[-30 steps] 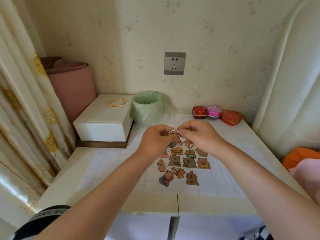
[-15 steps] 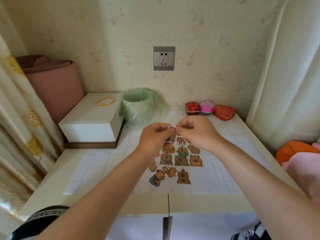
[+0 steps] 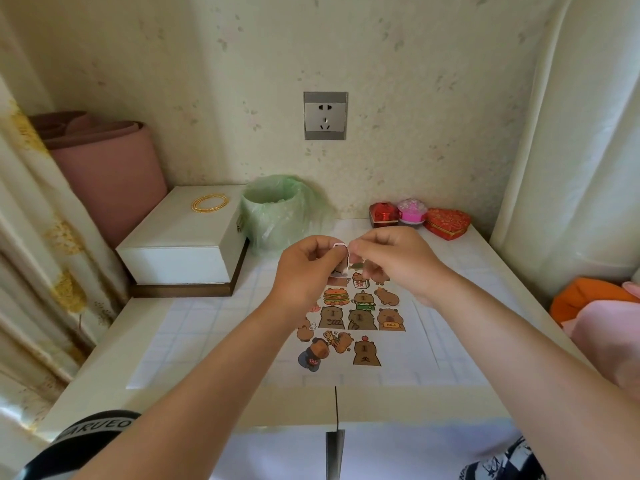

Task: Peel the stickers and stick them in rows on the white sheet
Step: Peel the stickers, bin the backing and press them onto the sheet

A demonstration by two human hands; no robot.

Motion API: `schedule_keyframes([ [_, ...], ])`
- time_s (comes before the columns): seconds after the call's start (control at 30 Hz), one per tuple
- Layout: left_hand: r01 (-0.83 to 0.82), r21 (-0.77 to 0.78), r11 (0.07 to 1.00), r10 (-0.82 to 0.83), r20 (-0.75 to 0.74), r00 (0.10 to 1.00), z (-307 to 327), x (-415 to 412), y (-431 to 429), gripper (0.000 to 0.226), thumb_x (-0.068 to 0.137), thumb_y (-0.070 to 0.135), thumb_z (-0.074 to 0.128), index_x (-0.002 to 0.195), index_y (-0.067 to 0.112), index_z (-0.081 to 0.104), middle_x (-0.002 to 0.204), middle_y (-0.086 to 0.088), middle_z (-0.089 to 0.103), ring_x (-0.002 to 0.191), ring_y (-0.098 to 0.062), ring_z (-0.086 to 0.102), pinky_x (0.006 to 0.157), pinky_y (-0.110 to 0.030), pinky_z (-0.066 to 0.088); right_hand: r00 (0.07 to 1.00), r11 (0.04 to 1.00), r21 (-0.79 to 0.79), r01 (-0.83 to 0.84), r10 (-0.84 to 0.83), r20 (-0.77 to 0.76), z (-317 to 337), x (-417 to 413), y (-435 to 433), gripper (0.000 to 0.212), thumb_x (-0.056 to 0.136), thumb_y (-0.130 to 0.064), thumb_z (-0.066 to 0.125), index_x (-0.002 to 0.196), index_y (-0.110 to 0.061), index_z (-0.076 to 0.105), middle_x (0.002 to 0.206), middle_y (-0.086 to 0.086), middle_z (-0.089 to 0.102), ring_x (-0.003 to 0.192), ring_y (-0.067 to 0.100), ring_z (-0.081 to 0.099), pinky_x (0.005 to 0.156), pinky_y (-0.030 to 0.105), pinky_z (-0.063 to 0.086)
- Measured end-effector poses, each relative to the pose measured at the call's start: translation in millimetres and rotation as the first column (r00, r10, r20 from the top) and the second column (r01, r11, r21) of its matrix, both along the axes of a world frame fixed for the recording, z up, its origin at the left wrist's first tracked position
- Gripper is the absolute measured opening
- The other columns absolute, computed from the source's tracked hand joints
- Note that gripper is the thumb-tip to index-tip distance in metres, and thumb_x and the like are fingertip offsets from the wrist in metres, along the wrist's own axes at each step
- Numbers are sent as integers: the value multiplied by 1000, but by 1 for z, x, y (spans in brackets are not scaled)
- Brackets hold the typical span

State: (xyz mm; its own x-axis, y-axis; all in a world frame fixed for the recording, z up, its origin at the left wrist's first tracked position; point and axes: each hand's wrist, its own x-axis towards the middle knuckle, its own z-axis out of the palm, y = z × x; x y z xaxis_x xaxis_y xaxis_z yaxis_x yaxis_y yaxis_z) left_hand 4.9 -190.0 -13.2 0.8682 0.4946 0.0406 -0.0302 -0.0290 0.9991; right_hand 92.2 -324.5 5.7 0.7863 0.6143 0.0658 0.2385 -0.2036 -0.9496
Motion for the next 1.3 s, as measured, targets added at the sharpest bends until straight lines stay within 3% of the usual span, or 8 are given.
schedule_keyframes([
  [0.07, 32, 16, 999, -32, 19, 999, 4, -2, 1, 7, 93, 10, 65, 93, 10, 72, 73, -6, 65, 61, -10, 60, 52, -13, 48, 990, 997, 69, -32, 41, -134, 2, 1, -2, 12, 94, -17, 66, 89, -12, 75, 79, 2, 74, 58, 13, 60, 55, 21, 49],
  [0.17, 52, 49, 997, -53, 23, 998, 6, -3, 3, 7, 92, 10, 67, 96, 10, 73, 74, -4, 67, 59, -8, 61, 52, -13, 48, 984, 996, 61, -59, 68, -163, -2, 1, -2, 10, 93, -19, 68, 93, -14, 77, 82, 3, 75, 60, 14, 60, 58, 24, 50],
  [0.47, 35, 31, 999, -35, -5, 999, 7, -3, 1, 7, 92, 9, 68, 96, 11, 74, 82, -15, 71, 69, -18, 67, 52, -13, 49, 990, 995, -72, 71, -61, 131, -10, 0, 6, 15, 97, -23, 63, 90, -21, 77, 73, -4, 73, 55, 6, 61, 58, 20, 51],
  [0.67, -12, 10, 1000, 12, 13, 1000, 9, -2, 8, 8, 91, 6, 67, 91, 11, 74, 65, -3, 66, 56, -10, 60, 54, -16, 49, 984, 995, 93, 38, -21, -177, -8, -2, 13, 15, 97, -19, 63, 94, -10, 75, 76, -1, 72, 56, 13, 58, 66, 36, 49],
  [0.8, -6, 38, 999, 5, 12, 1000, 10, -3, 11, 11, 89, 6, 68, 87, 15, 74, 65, -2, 68, 57, -10, 60, 57, -17, 52, 977, 997, 79, 22, -4, -213, -8, 0, 13, 15, 95, -18, 65, 98, -6, 75, 76, 0, 72, 58, 15, 58, 68, 39, 46],
  [1.03, -23, 105, 994, 21, 17, 1000, 5, 0, 11, 10, 88, 6, 68, 91, 13, 75, 71, -6, 71, 62, -11, 64, 64, -21, 56, 997, 997, -22, 79, -79, 7, -7, -3, 13, 16, 96, -21, 63, 88, -18, 77, 76, 2, 73, 56, 7, 60, 58, 21, 53],
  [1.13, -43, 131, 990, 40, 23, 999, 4, 0, 9, 9, 88, 7, 69, 91, 12, 76, 73, -8, 73, 61, -10, 64, 61, -19, 53, 990, 994, -49, 99, -94, 104, -9, -4, 15, 20, 96, -23, 61, 83, -21, 76, 72, 6, 71, 54, 7, 60, 60, 26, 52],
  [1.3, -89, 138, 986, 86, 30, 996, 3, 2, 9, 8, 87, 10, 70, 89, 15, 75, 70, -2, 72, 61, -9, 64, 64, -22, 55, 995, 994, 11, 105, -105, 2, -9, -8, 16, 19, 95, -18, 60, 87, -15, 77, 70, -6, 72, 52, 9, 57, 53, 24, 50],
])
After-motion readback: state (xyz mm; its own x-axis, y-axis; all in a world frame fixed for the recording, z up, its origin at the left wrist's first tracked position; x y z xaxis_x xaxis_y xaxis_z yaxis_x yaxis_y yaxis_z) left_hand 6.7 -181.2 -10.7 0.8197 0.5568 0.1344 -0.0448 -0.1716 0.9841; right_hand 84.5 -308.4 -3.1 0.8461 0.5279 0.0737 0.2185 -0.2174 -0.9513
